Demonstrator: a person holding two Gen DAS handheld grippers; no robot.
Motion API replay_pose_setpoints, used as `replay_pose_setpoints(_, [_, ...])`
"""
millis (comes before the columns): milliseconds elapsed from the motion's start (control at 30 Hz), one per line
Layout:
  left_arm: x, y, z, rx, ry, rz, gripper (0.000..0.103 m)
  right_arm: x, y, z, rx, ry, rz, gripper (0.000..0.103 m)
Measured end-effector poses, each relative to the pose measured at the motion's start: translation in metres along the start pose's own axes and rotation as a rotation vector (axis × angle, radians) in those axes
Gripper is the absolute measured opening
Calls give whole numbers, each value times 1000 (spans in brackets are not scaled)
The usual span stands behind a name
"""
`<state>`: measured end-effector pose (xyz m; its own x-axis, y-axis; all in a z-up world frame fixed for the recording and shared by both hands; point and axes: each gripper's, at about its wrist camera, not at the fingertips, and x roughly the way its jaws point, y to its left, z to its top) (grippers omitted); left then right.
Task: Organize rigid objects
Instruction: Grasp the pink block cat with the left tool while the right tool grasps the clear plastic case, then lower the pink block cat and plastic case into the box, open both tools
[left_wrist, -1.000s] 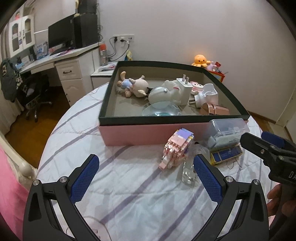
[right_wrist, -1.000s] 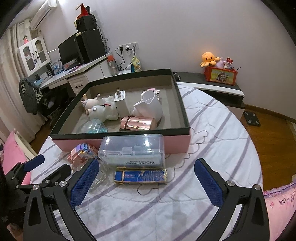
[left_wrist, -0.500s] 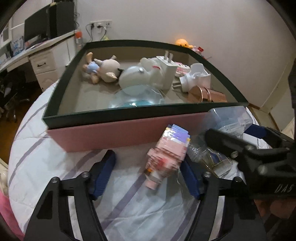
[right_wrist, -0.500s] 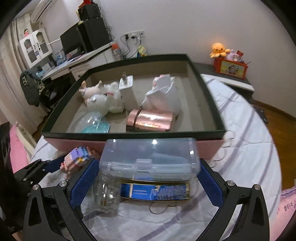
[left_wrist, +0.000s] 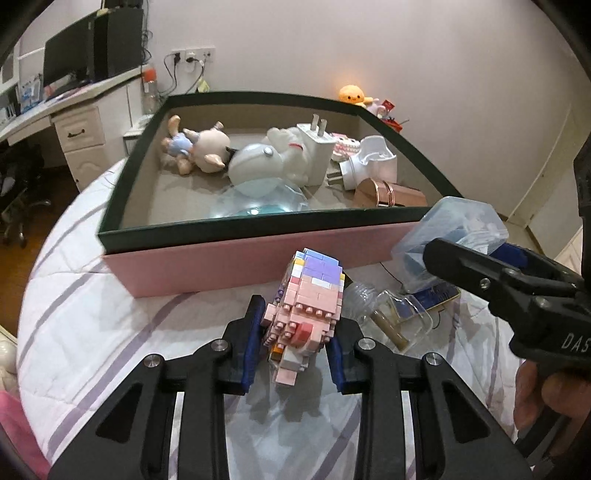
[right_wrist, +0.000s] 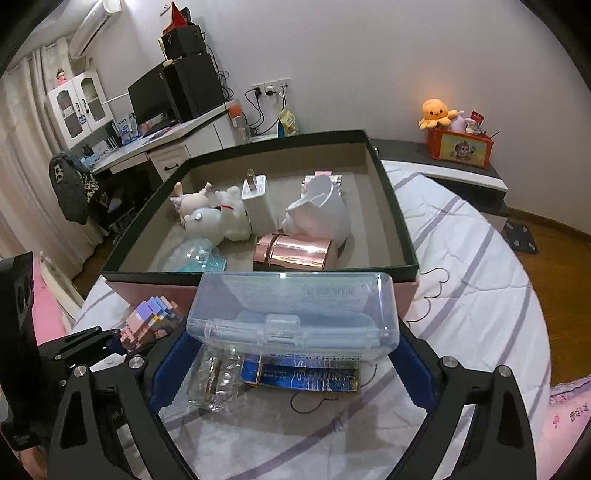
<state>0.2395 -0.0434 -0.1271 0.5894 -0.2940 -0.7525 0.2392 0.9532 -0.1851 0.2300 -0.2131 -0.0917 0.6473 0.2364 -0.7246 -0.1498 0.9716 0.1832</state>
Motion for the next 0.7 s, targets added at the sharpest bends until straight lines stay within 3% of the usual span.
replay_pose_setpoints(433, [-66,7,-2,6,-101,46,31,-38,18,5,-33,-64,28,96])
replay_pose_setpoints(700, [-89,15,21,15,-171,69,31,-52,25,23,-65,-113,36,96])
